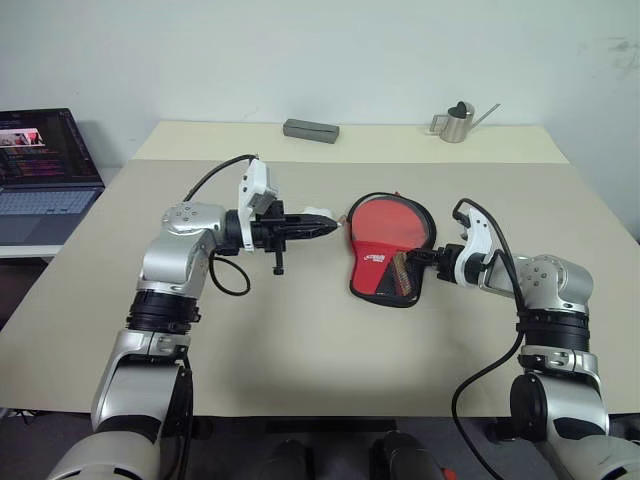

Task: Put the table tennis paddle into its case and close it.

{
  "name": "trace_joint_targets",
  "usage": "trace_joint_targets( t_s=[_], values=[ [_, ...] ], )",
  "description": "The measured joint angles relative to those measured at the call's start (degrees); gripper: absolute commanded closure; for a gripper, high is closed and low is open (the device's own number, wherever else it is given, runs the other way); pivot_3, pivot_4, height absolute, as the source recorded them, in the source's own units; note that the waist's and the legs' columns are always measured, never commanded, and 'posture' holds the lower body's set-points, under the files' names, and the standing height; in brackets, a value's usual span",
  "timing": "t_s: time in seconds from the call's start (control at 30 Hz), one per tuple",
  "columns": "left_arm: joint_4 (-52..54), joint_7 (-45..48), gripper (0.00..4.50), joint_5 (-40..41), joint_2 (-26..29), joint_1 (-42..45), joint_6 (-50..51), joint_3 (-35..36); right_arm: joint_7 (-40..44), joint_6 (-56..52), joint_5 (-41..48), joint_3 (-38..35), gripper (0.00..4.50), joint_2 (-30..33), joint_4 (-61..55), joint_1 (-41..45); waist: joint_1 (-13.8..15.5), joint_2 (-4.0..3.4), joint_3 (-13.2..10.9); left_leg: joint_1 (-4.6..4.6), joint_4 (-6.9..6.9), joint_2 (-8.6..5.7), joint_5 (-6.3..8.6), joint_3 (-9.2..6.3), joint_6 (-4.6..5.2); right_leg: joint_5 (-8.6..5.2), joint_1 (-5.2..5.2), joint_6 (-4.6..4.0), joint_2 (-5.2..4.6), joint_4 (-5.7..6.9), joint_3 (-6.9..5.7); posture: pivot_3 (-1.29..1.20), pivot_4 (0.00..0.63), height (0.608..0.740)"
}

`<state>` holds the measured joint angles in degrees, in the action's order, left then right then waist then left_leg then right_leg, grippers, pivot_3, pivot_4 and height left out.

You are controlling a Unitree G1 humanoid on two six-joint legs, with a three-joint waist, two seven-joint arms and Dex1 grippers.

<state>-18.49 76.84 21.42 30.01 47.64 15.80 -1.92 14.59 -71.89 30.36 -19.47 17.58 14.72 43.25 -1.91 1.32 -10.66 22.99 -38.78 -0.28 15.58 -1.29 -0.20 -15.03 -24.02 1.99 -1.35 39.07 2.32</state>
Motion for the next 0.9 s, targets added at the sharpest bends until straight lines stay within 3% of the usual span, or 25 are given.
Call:
trace_joint_targets(
  t_s=[0.1,0.2,0.63,0.9],
  values=[
    [0.00,-0.03,4.50,-0.01,0.00,-0.06,-0.03,-0.01,-0.65,-0.41,0.07,-0.30,3.78,-0.57,-0.23,-0.01,0.00,0.00,0.00,0.00,0.00,0.00,0.00,0.00,0.00,0.00,0.00,0.00,0.00,0.00,0.00,0.00,0.150,0.740],
    [0.00,-0.08,4.50,-0.02,0.00,-0.08,-0.03,-0.01,-1.12,-1.10,0.17,-0.89,4.46,-1.09,-0.81,-0.01,0.00,0.00,0.00,0.00,0.00,0.00,0.00,0.00,0.00,0.00,0.00,0.00,0.00,-0.01,0.00,0.00,0.150,0.740],
    [8.64,2.91,4.50,2.07,4.43,-9.94,4.30,-0.23,-4.87,-10.17,1.92,-5.51,4.46,-5.88,-10.21,-1.94,-0.41,-0.02,0.00,0.02,0.07,0.03,0.00,-0.01,0.00,0.00,-0.04,-0.01,-0.01,-0.04,0.03,0.00,0.150,0.740],
    [10.97,5.97,4.50,2.67,9.32,-11.03,4.96,-1.07,-4.78,-18.66,2.59,-7.56,4.46,-7.27,-17.68,-4.49,-0.47,-0.03,0.00,0.01,0.08,0.03,0.00,-0.01,0.00,-0.01,-0.04,-0.01,0.01,-0.04,0.00,0.00,0.150,0.740]
  ],
)
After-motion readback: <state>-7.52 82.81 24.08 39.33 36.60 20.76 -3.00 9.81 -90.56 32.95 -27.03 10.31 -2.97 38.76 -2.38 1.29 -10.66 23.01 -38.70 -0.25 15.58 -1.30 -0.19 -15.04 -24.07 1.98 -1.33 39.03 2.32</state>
